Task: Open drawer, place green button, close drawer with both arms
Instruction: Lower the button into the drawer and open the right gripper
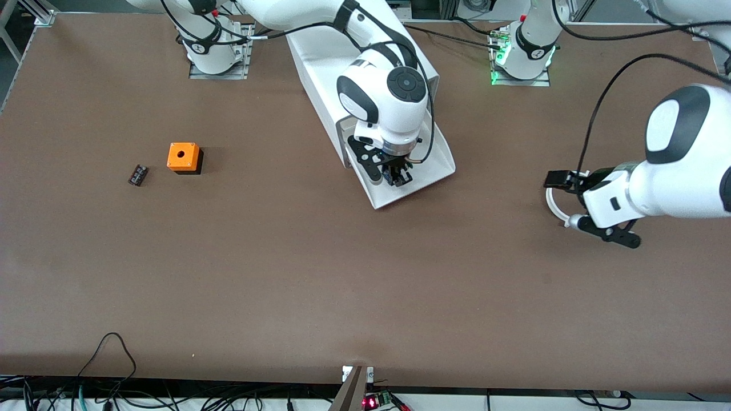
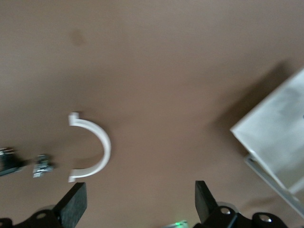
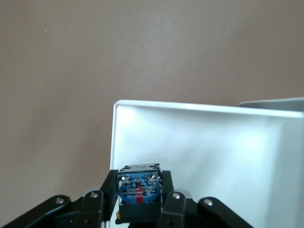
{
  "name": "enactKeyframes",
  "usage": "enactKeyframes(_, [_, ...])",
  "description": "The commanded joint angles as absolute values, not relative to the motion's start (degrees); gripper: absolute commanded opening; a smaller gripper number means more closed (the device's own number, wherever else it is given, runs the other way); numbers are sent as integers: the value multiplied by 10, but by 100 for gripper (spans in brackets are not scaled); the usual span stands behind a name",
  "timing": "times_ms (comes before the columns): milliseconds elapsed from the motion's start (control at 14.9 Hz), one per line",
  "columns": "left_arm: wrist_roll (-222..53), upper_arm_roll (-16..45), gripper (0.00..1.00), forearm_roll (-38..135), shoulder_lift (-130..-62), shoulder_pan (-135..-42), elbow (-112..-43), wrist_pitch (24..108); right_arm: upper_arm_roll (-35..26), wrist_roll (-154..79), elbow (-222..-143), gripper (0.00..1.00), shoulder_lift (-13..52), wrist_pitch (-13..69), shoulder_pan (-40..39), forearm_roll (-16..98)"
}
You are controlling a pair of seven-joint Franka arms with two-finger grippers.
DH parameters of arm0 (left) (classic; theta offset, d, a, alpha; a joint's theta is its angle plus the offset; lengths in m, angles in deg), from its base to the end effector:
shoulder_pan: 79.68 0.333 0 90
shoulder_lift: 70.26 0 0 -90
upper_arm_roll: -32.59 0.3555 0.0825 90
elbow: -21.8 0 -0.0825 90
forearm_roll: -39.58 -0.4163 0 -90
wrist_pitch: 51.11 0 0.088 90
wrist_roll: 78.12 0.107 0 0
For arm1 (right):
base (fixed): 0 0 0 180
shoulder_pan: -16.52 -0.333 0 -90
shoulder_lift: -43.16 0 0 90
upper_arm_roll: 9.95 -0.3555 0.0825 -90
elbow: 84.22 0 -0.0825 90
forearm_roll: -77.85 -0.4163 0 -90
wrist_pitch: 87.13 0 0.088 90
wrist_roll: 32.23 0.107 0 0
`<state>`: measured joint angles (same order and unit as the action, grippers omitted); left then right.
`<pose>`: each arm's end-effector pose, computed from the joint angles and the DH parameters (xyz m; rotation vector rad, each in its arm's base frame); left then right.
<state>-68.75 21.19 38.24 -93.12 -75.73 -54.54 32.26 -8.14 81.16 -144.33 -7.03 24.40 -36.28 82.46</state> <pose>0.6898 -0.0622 0.5206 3.0228 -0.4401 -0.4113 0.5228 0.6515 0.3256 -2.7089 1.5667 -0.1587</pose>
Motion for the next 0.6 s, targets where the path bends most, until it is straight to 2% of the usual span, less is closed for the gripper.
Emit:
enactKeyframes(0, [-689,218,100,321,-929,-758,-488,331,-75,849,-1441,0,-89,265,-374,850])
enactKeyframes(268, [-695,220,100,316,-930,-756,-471,353,-75,880,-1440,0,-104,293,-376,850])
enactKeyframes(335, [-701,219,100,318,-931,-755,-471,355,-75,891,-1440,7,-104,299,-376,850])
enactKeyframes(402, [-717,218,100,321,-931,-755,-471,355,-75,895,-1441,24,-105,301,-376,850])
enactKeyframes(469, [-738,216,100,323,-930,-755,-472,355,-75,895,-1440,48,-105,302,-375,849])
enactKeyframes(536, [-754,216,100,323,-930,-755,-472,355,-75,894,-1439,99,-105,304,-375,850])
